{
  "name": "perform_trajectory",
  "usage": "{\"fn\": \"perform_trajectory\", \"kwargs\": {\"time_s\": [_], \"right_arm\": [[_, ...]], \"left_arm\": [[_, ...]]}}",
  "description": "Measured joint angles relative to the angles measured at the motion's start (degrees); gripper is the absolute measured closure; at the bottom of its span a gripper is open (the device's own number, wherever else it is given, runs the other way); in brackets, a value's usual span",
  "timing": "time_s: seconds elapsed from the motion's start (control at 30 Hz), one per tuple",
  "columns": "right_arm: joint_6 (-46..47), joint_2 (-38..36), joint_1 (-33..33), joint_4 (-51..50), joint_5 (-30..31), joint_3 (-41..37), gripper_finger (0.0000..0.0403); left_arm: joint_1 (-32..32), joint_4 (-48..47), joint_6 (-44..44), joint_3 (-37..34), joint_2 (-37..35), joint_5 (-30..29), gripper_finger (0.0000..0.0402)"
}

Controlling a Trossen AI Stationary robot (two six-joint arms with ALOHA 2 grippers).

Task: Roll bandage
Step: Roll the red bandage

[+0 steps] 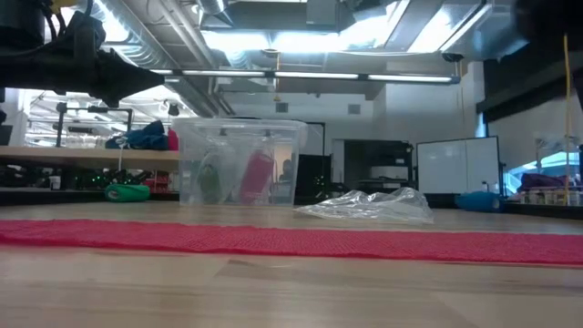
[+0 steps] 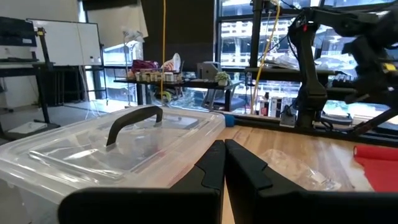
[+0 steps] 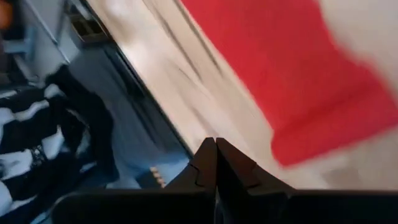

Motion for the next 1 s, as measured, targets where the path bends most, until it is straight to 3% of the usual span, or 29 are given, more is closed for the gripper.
{"fn": "perform_trajectory", "kwargs": {"time_s": [0.17, 0.43, 0.57, 0.73, 1.0], "right_arm": [[9.7, 1.4, 7.0, -3.1, 7.9, 0.0, 0.0367], [20.2, 4.2, 11.7, -8.5, 11.8, 0.0, 0.0237], [22.4, 7.0, 13.0, -9.3, 13.9, 0.0, 0.0191], [22.8, 11.1, 12.9, -8.6, 12.8, 0.0, 0.0167], [22.4, 17.3, 12.9, -8.2, 12.4, 0.0, 0.0165]], "left_arm": [[0.0, 0.0, -0.1, 0.0, 0.0, 0.0, 0.0398], [0.0, -0.1, 0.2, 0.0, 0.0, 0.0, 0.0398], [0.0, -0.1, 0.1, 0.0, 0.0, 0.0, 0.0398], [0.0, -0.2, 0.0, 0.0, 0.0, 0.0, 0.0398], [0.0, -0.5, 0.5, 0.0, 0.0, 0.0, 0.0398]]}}
